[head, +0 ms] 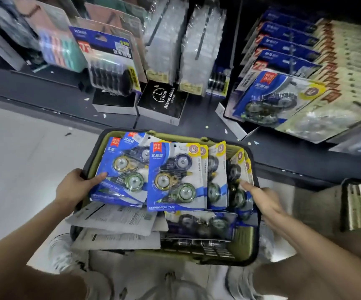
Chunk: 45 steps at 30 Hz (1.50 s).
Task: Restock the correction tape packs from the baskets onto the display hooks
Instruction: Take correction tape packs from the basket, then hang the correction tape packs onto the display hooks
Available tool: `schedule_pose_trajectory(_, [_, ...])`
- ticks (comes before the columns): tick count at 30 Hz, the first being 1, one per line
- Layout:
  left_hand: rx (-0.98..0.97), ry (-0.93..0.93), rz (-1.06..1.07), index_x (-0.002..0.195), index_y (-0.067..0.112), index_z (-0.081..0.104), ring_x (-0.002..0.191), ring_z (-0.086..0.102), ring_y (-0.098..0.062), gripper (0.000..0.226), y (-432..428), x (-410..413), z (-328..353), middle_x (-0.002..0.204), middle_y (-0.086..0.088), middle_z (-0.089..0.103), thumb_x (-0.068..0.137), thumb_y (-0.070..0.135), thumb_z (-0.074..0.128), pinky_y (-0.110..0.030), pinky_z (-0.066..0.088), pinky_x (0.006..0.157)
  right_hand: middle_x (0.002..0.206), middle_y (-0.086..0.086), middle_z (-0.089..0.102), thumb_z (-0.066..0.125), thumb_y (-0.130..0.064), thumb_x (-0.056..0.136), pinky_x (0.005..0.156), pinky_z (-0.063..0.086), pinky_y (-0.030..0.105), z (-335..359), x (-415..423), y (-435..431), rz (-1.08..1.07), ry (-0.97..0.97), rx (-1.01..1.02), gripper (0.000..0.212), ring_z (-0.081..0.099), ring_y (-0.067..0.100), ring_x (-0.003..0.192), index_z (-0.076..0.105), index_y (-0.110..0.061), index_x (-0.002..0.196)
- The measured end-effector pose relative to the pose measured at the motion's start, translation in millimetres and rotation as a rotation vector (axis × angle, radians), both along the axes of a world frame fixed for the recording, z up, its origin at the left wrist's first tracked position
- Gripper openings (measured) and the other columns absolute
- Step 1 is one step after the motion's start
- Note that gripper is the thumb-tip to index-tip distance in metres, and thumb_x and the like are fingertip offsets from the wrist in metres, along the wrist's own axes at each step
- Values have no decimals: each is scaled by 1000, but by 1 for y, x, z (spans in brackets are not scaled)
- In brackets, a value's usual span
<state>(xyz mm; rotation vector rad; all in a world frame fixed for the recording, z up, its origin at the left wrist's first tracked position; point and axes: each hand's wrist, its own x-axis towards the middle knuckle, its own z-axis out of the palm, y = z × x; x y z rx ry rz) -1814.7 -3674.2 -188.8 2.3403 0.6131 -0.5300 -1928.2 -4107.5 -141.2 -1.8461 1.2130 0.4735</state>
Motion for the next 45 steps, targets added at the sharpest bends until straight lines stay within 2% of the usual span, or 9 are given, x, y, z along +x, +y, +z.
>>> schedule_pose_trajectory(9, [48, -73, -123, 89, 3, 56, 77, 59, -32, 56, -20, -5, -5, 81, -11, 63, 81, 56, 72, -38, 40, 65, 84, 13, 60, 62, -52, 90, 76, 45, 40, -33, -27, -1, -77, -34, -74, 50, 58, 30, 82, 52, -5, 76])
schedule_pose_trajectory(18, [-9, -106, -133, 96, 5, 55, 81, 60, -30, 53, -21, -1, -12, 88, -9, 64, 83, 55, 70, -37, 42, 67, 81, 9, 60, 51, -57, 94, 68, 43, 37, -50, -36, 10, -76, -94, -216, 49, 59, 32, 81, 57, -8, 96])
schedule_pose_trajectory(24, [-14, -66, -140, 102, 6, 53, 79, 61, -26, 54, -20, 3, -14, 95, -10, 66, 85, 55, 67, -37, 44, 67, 93, 12, 66, 54, -54, 93, 77, 48, 41, -55, -38, 11, -122, -158, -215, 46, 60, 34, 88, 58, -10, 101])
schedule_pose_trajectory(28, [179, -36, -216, 111, 4, 54, 90, 61, -33, 64, -20, 8, -4, 104, -17, 66, 83, 61, 65, -40, 48, 74, 92, 11, 63, 54, -51, 95, 72, 42, 37, -56, -37, 8, -89, -180, -212, 44, 56, 31, 85, 58, -8, 101])
schedule_pose_trajectory(31, [390, -237, -269, 123, -2, 54, 105, 56, -44, 68, -36, 4, 6, 114, -28, 60, 85, 53, 68, -47, 43, 87, 92, 12, 65, 55, -52, 94, 73, 47, 39, -57, -36, 5, -55, -156, -242, 47, 59, 33, 85, 57, -6, 100])
schedule_pose_trajectory(34, [268, -404, -319, 106, -3, 64, 98, 59, -42, 50, -74, -5, 26, 102, -24, 65, 92, 45, 63, -44, 43, 83, 96, 13, 65, 59, -54, 90, 77, 49, 41, -47, -31, 10, -31, -152, -323, 54, 62, 37, 91, 54, -4, 108])
schedule_pose_trajectory(39, [54, -322, -501, 93, 10, 69, 82, 65, -21, 42, -131, -27, 44, 85, -3, 71, 96, 49, 54, -25, 43, 61, 107, 19, 64, 61, -37, 93, 85, 43, 43, -15, -12, 34, 107, -424, -747, 43, 57, 38, 99, 62, 0, 114])
schedule_pose_trajectory(41, [83, -236, -547, 89, 10, 64, 79, 64, -22, 46, -144, -29, 43, 81, -5, 69, 93, 55, 55, -27, 42, 58, 100, 14, 66, 58, -38, 94, 78, 43, 38, -5, -1, 46, 151, -523, -676, 39, 59, 34, 95, 64, -2, 111])
schedule_pose_trajectory(45, [150, -104, -548, 91, 10, 51, 77, 61, -21, 61, -169, -30, 39, 71, 2, 56, 75, 65, 70, -31, 43, 60, 95, 7, 65, 55, -52, 92, 63, 40, 32, -1, 19, 61, 350, -318, -565, 46, 62, 29, 93, 55, -10, 112])
